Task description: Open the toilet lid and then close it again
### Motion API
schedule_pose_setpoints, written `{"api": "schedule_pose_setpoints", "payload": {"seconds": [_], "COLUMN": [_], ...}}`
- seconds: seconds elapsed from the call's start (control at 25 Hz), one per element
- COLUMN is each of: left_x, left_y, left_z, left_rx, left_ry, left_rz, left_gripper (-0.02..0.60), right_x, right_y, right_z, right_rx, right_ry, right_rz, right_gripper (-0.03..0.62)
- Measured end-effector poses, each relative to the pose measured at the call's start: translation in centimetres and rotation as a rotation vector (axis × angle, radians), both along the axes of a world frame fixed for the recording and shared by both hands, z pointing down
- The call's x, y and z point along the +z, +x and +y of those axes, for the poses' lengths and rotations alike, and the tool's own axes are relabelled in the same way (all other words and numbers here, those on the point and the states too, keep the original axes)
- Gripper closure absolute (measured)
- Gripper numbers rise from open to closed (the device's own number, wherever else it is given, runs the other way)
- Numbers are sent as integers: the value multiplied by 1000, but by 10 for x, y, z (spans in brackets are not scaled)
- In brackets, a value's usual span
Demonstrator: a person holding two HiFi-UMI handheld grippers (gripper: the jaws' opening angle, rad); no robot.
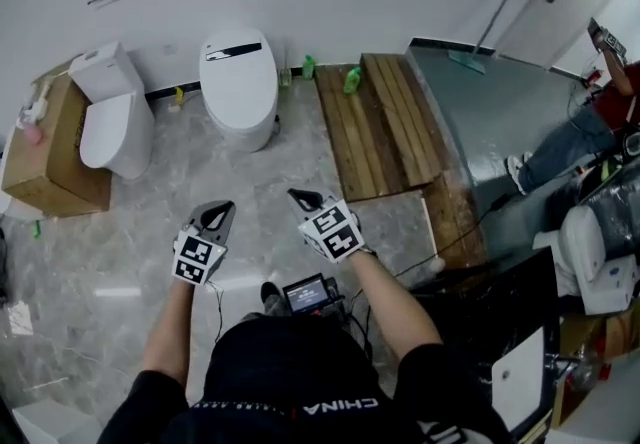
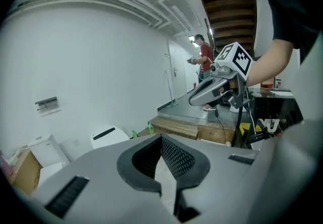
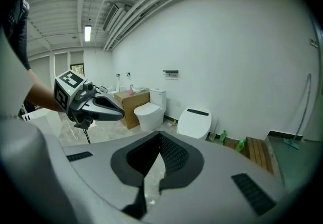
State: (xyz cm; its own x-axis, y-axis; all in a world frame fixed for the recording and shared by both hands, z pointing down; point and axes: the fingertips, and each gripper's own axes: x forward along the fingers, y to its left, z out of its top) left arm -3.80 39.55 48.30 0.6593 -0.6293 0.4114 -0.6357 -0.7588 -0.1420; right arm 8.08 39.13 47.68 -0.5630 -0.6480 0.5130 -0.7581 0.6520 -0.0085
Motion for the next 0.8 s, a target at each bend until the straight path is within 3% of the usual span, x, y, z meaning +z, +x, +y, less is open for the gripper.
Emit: {"api": "schedule_pose_setpoints", "payload": {"seconds": [0.4, 0.8], "left_x": [10, 20], "left_y": [-18, 1], "left_z": [-125, -285], "left_rx": [7, -87], "left_ry": [-18, -29], "left_rz": [8, -30], "left_gripper": [572, 572], "right_x": [13, 32], "right_y": [-34, -25], "right_z": [-131, -302], "right_rx": [-48, -158], "right_ry": [0, -21], "right_rz": [31, 15], "right_gripper": [580, 580]}}
